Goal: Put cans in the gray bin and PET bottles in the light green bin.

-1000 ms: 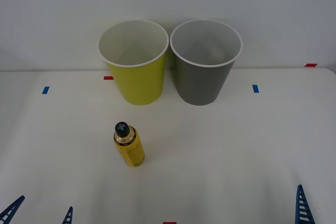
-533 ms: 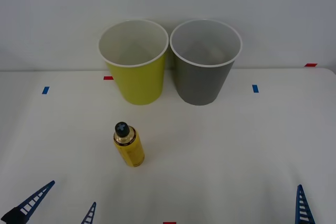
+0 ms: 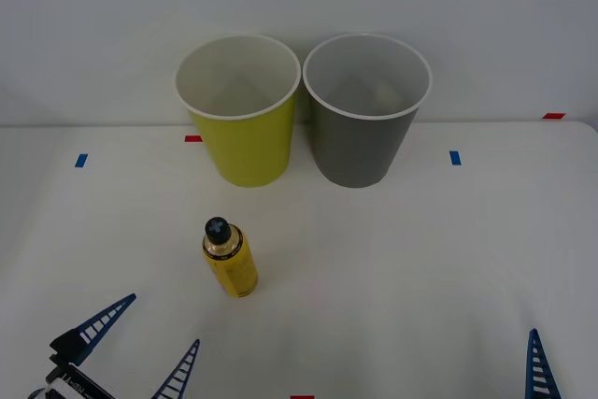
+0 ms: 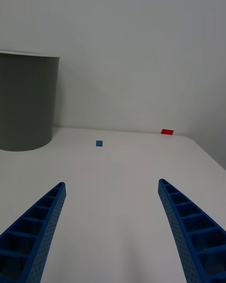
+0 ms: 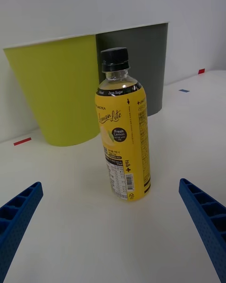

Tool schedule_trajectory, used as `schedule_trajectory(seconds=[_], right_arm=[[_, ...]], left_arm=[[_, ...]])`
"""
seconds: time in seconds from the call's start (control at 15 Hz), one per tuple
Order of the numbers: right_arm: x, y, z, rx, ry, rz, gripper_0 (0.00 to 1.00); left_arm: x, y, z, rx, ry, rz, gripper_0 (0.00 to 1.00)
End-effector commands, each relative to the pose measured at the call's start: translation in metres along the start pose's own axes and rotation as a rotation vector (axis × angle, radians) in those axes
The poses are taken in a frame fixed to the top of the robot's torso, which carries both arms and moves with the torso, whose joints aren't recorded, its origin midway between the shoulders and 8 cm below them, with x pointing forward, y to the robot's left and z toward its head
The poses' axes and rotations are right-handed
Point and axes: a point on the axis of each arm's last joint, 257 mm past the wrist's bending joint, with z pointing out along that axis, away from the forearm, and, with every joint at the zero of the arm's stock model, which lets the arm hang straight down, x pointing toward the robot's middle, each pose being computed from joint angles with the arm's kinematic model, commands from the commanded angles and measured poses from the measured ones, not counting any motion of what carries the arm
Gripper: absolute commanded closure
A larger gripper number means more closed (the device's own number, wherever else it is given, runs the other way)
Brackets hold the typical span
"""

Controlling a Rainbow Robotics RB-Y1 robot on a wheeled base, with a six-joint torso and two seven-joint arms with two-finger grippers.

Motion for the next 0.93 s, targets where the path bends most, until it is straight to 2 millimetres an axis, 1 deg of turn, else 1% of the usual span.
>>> schedule_trajectory(seconds=[0.07,0.13,0.33,0.67,0.93], right_arm=[[0.0,0.0,0.0,0.0,0.0,0.0,0.36],[0.0,0.0,0.0,0.0,0.0,0.0,0.36],[0.0,0.0,0.0,0.0,0.0,0.0,0.36],[0.0,0.0,0.0,0.0,0.0,0.0,0.35],[0.0,0.0,0.0,0.0,0.0,0.0,0.36]], left_arm=[[0.002,-0.002,0.02,0.024,-0.025,-0.017,0.0],[0.001,-0.003,0.029,0.037,-0.037,-0.017,0.0],[-0.005,-0.011,0.046,0.065,-0.065,-0.039,0.0],[-0.009,-0.005,0.07,0.083,-0.063,-0.026,0.0],[-0.01,-0.011,0.085,0.109,-0.059,-0.038,0.0]])
